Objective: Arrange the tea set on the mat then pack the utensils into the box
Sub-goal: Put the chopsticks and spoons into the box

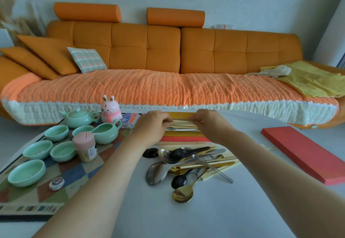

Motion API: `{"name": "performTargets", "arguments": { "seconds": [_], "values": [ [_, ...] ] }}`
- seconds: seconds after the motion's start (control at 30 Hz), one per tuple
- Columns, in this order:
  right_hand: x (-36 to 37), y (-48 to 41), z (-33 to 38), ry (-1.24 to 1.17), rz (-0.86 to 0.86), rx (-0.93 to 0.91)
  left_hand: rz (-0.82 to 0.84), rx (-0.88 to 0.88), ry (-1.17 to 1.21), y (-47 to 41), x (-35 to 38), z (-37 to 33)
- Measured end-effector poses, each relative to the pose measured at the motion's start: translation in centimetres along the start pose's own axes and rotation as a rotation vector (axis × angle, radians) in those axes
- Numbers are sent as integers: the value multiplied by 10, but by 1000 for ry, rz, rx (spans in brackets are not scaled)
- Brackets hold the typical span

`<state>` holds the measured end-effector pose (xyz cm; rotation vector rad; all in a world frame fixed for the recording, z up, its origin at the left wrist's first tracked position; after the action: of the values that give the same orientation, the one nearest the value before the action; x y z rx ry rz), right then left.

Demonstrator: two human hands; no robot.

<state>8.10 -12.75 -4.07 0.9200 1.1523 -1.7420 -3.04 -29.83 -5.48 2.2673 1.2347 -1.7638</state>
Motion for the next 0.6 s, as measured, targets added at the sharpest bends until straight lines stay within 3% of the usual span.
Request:
{"name": "performTargets", "arguments": {
  "seconds": [0.17,0.47,0.6],
  "values": [
    [6,-22,-17,113,-103,-5,-88,14,-55,-14,13,12],
    [39,-51,-40,101,-69,253,175,-38,-133,-25,39,29],
    [41,-56,-42,37,-72,282,245,-55,-130,-25,41,29]
  ]
}}
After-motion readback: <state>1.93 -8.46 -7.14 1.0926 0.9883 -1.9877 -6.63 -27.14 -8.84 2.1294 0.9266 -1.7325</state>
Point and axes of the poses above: each hand's wrist, its own y-axis away from the middle knuckle, its own x-axis out of the palm, z = x × y, the point moved 3 cm from there along -y, towards the middle knuckle, and after that the axes turned 2 degrees about -z, right-handed, at the moved point
